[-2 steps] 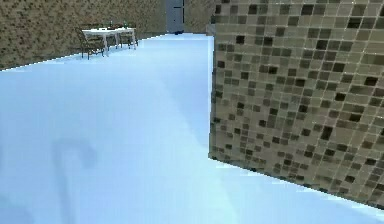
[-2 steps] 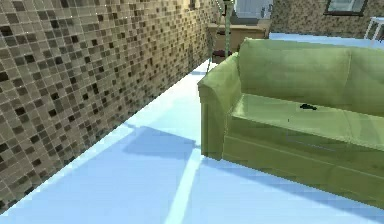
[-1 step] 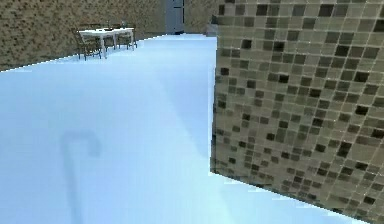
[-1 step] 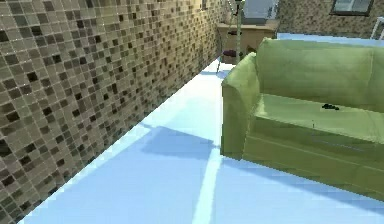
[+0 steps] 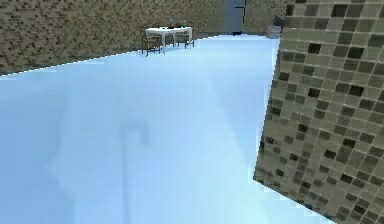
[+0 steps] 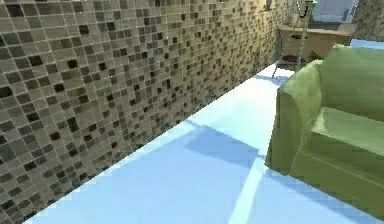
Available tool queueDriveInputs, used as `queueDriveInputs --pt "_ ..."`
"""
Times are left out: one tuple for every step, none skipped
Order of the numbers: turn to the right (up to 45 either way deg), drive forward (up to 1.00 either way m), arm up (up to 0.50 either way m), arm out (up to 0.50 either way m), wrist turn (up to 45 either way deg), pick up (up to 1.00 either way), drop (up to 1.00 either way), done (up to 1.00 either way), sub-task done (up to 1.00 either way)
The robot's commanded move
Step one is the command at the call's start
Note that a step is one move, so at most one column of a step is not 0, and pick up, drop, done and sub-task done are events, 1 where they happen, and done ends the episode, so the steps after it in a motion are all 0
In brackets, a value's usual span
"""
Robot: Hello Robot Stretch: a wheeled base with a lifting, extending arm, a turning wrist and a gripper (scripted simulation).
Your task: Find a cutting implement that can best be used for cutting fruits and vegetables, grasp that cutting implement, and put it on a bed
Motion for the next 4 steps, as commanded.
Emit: queueDriveInputs --pt "0.0 1.0 0.0 0.0 0.0 0.0 0.0 0.0 0.0" --pt "0.0 0.55 0.0 0.0 0.0 0.0 0.0 0.0 0.0" --pt "33.0 0.0 0.0 0.0 0.0 0.0 0.0 0.0 0.0" --pt "0.0 1.0 0.0 0.0 0.0 0.0 0.0 0.0 0.0"
